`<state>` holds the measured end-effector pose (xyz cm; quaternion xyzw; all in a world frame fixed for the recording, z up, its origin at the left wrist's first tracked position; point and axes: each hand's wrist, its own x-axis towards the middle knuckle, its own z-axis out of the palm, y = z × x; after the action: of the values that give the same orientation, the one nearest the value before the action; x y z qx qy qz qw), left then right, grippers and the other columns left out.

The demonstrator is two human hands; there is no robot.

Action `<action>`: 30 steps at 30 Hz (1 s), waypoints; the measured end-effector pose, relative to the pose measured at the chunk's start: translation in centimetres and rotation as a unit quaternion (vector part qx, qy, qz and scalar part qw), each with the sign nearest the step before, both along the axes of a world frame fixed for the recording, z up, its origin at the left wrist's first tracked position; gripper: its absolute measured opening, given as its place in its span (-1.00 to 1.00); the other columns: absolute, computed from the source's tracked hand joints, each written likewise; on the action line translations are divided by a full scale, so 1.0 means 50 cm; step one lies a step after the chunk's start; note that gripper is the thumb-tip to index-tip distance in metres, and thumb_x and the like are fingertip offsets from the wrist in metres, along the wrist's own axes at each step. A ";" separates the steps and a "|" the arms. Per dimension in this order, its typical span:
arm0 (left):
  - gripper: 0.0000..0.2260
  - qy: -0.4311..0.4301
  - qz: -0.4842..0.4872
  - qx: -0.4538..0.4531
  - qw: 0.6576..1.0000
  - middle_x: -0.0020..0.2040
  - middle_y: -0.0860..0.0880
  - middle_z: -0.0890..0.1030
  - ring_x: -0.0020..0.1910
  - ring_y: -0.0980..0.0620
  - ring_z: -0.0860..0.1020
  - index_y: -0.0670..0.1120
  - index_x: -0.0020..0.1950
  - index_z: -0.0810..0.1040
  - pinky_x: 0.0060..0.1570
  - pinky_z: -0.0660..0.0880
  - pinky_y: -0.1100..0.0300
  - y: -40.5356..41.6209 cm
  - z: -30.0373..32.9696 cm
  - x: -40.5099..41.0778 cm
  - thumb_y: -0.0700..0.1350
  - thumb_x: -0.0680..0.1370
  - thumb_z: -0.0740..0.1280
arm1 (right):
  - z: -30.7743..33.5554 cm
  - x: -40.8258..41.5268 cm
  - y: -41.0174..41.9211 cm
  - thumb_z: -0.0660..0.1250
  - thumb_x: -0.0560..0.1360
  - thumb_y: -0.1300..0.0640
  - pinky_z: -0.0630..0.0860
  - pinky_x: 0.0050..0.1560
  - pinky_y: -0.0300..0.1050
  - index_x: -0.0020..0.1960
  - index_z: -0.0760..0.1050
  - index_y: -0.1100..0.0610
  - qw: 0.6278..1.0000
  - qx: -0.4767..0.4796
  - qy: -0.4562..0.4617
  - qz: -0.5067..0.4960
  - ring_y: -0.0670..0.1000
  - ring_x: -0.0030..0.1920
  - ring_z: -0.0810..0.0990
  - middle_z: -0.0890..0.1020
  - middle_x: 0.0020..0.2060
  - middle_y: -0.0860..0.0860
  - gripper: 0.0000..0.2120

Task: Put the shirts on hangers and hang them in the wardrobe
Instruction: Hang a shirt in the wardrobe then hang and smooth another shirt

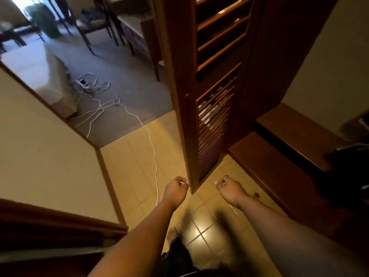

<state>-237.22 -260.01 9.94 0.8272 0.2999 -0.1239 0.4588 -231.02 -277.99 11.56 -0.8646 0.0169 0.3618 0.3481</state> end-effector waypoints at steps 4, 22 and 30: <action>-0.79 0.004 0.054 -0.003 0.999 -0.11 -0.01 0.54 -0.17 0.04 0.49 -0.13 0.22 0.50 -0.15 0.42 0.22 0.089 -0.009 -0.011 -0.10 0.63 0.20 | -0.012 0.010 0.126 0.15 0.63 -0.02 0.45 0.10 -0.07 0.26 0.41 0.15 0.998 0.018 -0.012 0.052 0.09 0.13 0.50 0.54 0.17 0.12 -0.69; -0.69 -0.012 0.044 0.027 0.999 0.20 -0.15 0.56 0.16 -0.09 0.52 -0.15 0.32 0.45 0.07 0.42 0.18 0.697 -0.024 0.318 -0.04 0.63 0.22 | -0.036 0.355 0.778 0.14 0.63 -0.06 0.40 0.08 -0.11 0.38 0.34 0.15 0.993 -0.003 -0.064 0.099 0.14 0.23 0.49 0.49 0.28 0.14 -0.58; -0.70 0.000 0.013 0.032 0.999 0.17 -0.15 0.57 0.15 -0.10 0.52 -0.16 0.30 0.46 0.08 0.40 0.18 0.881 -0.052 0.560 -0.06 0.62 0.23 | -0.073 0.604 0.938 0.13 0.63 -0.07 0.41 0.18 -0.05 0.42 0.29 0.16 0.994 -0.039 -0.034 0.094 0.20 0.29 0.45 0.45 0.33 0.17 -0.55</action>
<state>-209.21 -215.98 7.34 0.8376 0.3146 -0.1078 0.4333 -200.84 -231.07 7.90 -0.8870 -0.0621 0.3625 0.2791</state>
